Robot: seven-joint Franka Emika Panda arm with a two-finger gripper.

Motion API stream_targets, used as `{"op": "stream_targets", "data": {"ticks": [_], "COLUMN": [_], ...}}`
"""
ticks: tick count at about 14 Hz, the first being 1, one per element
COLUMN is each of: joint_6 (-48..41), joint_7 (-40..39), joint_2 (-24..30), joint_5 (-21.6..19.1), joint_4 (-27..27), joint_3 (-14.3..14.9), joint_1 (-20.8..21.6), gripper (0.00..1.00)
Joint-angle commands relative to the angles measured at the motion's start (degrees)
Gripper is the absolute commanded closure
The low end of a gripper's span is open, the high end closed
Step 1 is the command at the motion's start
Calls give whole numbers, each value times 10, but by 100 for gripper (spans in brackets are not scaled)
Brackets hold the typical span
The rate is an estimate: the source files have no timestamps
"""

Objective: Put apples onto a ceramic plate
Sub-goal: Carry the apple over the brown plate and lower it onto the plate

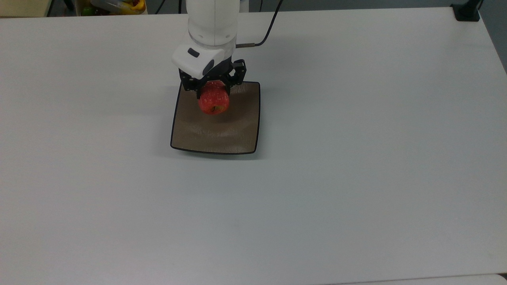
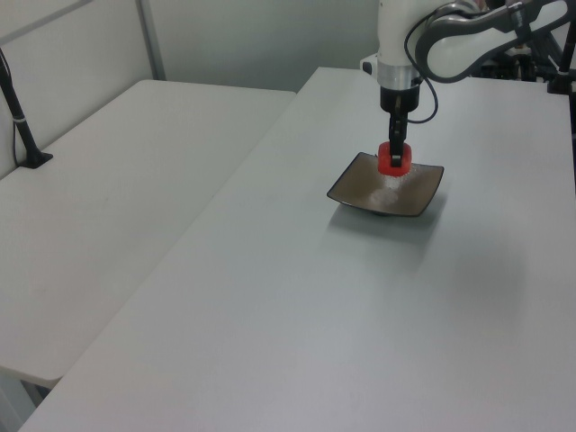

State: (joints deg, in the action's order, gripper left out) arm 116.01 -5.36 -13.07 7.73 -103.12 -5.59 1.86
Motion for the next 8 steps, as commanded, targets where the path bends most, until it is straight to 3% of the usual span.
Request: {"op": "stream_targets", "data": {"ticks": [1, 8], "joint_6": [2, -11], "joint_7": [3, 5], "joint_2": [-3, 9], "joint_5": [-9, -10], "joint_4": [-2, 2], "joint_3": [2, 2], "joint_1": [1, 1], "gripper": [0, 0]}}
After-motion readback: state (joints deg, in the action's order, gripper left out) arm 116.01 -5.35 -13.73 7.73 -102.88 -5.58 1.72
